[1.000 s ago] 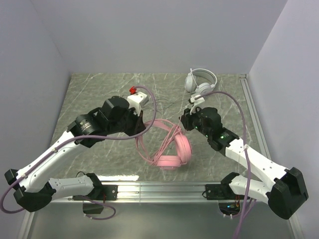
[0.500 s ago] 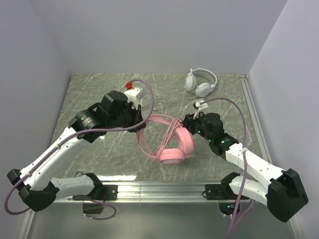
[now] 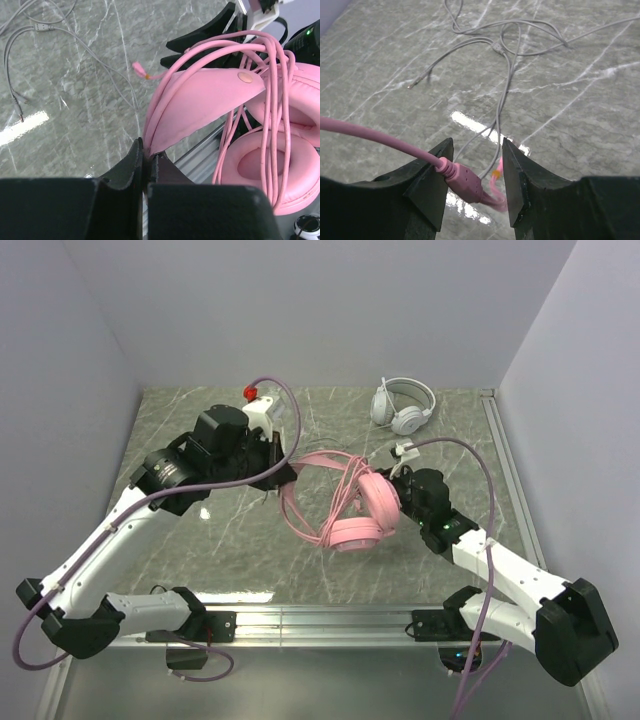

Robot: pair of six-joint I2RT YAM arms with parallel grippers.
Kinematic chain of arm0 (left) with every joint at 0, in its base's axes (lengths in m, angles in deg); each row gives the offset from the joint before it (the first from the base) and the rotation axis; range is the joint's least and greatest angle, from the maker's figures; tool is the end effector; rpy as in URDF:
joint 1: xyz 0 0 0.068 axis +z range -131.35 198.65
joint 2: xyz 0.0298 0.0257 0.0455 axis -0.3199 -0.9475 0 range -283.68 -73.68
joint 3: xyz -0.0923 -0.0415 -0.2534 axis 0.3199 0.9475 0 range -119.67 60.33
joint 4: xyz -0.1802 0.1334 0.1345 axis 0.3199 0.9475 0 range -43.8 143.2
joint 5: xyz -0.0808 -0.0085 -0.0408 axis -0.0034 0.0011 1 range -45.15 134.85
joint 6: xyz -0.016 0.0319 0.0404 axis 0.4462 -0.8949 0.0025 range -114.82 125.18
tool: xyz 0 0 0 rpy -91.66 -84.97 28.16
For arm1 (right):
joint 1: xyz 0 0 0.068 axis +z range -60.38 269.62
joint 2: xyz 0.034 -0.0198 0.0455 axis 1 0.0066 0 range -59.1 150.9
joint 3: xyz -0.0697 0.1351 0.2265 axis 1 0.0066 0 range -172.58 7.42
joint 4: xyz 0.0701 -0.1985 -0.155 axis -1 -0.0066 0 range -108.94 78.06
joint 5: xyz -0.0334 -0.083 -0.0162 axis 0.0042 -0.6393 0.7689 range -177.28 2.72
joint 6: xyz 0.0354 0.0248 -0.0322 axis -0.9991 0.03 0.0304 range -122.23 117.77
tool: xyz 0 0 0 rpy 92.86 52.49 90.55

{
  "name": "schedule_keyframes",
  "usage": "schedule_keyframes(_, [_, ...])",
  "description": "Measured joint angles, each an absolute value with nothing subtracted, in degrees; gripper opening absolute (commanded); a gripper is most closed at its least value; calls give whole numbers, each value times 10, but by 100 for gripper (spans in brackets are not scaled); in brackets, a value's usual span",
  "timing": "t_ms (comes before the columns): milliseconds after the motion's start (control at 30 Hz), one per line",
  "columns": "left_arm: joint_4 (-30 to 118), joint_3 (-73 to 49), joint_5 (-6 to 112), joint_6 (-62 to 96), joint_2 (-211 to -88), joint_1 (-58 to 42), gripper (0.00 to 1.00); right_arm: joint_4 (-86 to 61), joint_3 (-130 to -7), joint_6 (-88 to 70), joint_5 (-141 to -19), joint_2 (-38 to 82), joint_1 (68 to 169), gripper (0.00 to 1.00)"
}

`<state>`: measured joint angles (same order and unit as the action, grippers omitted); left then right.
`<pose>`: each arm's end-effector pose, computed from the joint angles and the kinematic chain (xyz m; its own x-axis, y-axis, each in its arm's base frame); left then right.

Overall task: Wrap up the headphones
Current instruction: Wrap the headphone cable with the right arm

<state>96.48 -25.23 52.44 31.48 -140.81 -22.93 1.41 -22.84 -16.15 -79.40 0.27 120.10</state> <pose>0.1641 -0.1520 0.4336 -0.6827 0.0184 -0.7305 0.4902 0.7530 -0.4390 0.1992 0.1228 0.2442 -0.3754 0.0555 -0.9252 -0.5417 0.7969 0.2676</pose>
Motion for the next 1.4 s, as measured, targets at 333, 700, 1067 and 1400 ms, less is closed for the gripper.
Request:
schedule_keyframes(333, [967,-284,525,347,-1422,-220,0,55,-198,-179,-780,0,1201,54])
schedule_keyframes(700, [947,-294,514,401,-1421,-212,0,103,-167,-221,-777,-11,1201,53])
schedule_keyframes(1067, [909,-294,506,436,-1418,-211,0,167,-151,-258,-763,22,1201,53])
schedule_keyframes(1400, [898,-294,495,447,-1418,-211,0,181,-152,-265,-815,57,1201,50])
